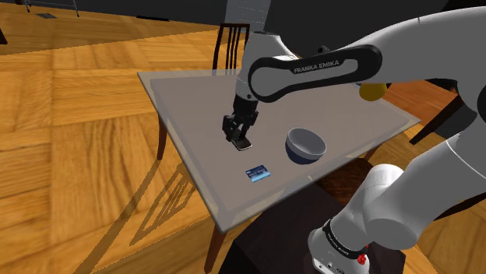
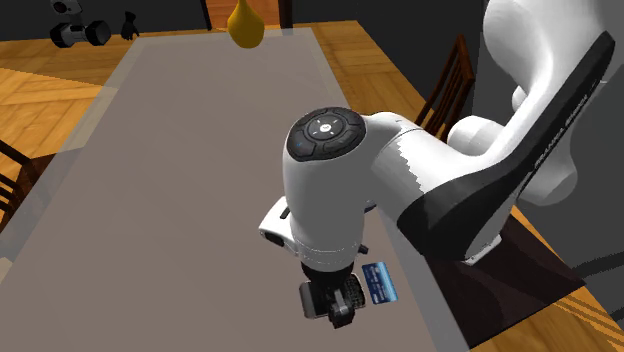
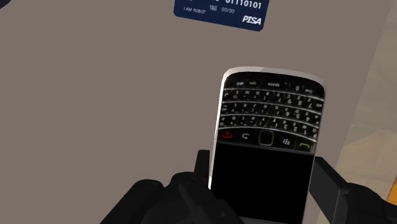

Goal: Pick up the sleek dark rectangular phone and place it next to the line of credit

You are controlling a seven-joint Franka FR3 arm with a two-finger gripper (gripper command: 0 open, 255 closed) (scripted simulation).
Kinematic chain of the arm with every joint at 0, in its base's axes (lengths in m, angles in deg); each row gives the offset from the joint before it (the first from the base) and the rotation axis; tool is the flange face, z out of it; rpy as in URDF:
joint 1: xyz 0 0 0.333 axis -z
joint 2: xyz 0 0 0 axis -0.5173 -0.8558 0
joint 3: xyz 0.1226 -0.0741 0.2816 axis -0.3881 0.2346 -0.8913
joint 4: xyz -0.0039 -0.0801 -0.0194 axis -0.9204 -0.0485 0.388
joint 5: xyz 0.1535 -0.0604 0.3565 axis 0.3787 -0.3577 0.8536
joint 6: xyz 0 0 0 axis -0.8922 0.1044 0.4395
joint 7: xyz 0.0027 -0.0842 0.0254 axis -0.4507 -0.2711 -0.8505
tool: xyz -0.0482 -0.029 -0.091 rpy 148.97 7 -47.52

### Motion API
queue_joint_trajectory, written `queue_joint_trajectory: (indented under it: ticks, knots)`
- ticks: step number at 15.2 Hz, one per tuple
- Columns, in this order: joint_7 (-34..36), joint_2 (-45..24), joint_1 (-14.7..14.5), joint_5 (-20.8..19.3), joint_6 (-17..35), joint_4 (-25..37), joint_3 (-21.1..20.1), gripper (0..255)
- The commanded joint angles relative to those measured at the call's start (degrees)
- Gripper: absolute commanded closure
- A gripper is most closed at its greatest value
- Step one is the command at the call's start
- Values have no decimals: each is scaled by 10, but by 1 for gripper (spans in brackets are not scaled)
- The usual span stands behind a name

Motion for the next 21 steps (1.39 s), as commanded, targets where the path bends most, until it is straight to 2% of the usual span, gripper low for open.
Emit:
queue_joint_trajectory:
  ticks: [1, 8, 21]
  knots:
    - [28, -4, -13, 4, -1, 7, -17, 255]
    - [120, -43, -55, 12, 2, 49, -72, 255]
    - [116, -95, -56, 12, 103, 0, -73, 255]
